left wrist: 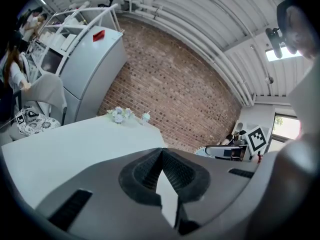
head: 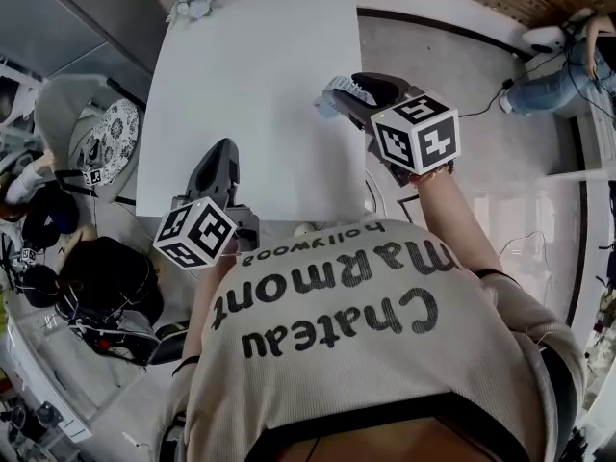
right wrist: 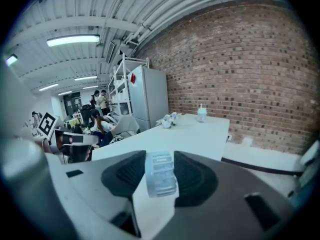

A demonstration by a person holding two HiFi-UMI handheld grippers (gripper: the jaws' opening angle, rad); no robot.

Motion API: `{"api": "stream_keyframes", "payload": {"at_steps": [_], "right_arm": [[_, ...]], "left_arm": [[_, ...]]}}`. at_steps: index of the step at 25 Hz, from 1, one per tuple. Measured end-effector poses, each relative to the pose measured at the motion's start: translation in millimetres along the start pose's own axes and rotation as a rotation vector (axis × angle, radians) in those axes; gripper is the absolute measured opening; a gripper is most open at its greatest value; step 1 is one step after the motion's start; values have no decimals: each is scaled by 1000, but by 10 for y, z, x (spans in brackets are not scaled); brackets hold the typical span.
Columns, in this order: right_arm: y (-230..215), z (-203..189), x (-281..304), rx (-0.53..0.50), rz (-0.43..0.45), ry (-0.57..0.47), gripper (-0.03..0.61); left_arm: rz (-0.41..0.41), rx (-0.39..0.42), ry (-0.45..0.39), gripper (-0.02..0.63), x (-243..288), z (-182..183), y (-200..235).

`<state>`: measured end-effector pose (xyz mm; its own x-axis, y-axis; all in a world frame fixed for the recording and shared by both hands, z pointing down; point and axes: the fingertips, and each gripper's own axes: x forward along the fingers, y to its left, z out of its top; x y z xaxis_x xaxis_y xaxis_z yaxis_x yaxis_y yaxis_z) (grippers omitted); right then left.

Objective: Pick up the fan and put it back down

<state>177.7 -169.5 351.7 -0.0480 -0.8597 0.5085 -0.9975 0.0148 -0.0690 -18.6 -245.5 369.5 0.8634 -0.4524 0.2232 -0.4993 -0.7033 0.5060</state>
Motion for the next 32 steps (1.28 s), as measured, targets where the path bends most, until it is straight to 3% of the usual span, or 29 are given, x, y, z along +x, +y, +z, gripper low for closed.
{"api": "stream_keyframes", "payload": {"at_steps": [6,20,26,32], "right_arm": [[-267,-9,101,-44,47,44,176],[-871,234,955,-180,306,116,176],[-984,398,1319,-257,413,116,176],[-844,540,1649,-362,503,110,176]], "left_arm": [[44,-39,-19,2,249,-98,-70],[329,-154,-124,2,667,-234,-38],[456,-188,-175,2,674,-302,-101],[601,-218,-246,2,326,-360,-74]]}}
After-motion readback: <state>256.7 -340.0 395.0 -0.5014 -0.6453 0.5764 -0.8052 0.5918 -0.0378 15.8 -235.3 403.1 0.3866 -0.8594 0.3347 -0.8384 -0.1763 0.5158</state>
